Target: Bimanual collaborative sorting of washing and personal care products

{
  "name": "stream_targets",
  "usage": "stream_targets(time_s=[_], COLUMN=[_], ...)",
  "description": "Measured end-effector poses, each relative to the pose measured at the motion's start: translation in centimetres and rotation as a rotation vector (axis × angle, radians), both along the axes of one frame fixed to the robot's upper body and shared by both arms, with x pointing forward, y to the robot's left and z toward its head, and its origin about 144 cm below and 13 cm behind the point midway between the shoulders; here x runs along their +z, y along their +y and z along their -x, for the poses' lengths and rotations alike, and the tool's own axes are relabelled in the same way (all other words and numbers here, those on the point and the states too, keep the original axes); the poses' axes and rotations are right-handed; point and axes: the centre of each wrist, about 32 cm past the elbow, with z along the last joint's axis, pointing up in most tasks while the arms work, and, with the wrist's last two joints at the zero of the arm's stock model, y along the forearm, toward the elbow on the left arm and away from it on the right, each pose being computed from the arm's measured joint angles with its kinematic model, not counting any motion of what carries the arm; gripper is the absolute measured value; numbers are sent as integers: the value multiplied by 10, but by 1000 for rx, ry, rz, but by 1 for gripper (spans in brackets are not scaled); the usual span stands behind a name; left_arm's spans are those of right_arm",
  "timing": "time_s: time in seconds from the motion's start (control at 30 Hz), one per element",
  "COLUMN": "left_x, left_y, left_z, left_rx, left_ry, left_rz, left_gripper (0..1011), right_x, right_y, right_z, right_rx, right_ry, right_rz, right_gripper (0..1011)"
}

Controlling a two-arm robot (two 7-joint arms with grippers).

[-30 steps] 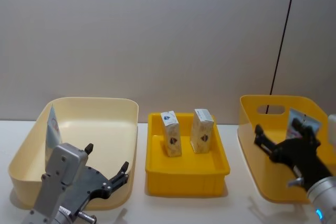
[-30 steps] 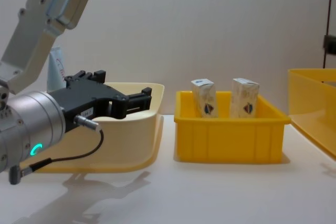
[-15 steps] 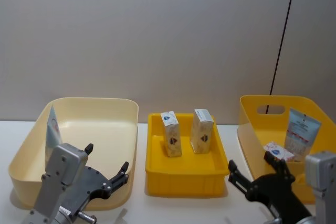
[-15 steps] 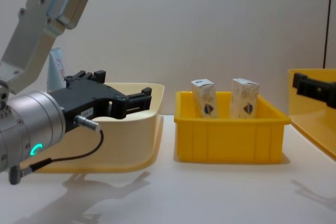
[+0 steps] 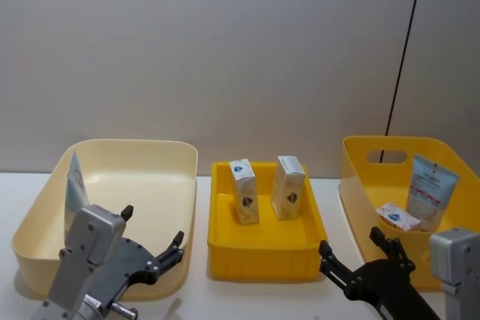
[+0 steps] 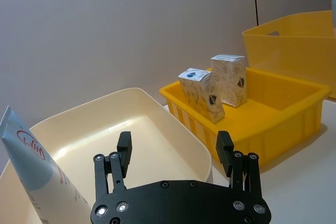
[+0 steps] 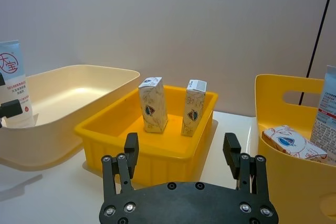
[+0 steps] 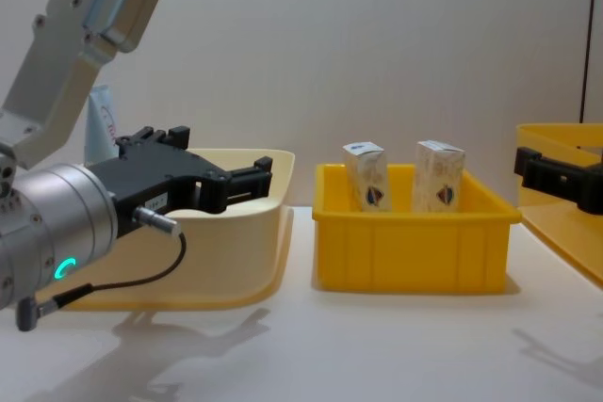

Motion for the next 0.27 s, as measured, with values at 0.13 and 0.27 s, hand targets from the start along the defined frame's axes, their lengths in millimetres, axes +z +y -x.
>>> stream_targets(time_s=[0.13, 0.27], left_x=[0, 0], left_y=[0, 0], left_z=[0, 0], left_rx=[0, 0], left_ry=[0, 0], left_rz=[0, 0], left_gripper=[1003, 1003], right_x=[0, 0], right_y=[0, 0], right_z=[0, 0], right_rx=[0, 0], right_ry=[0, 0], right_rz=[0, 0], right_gripper=[1001, 1001])
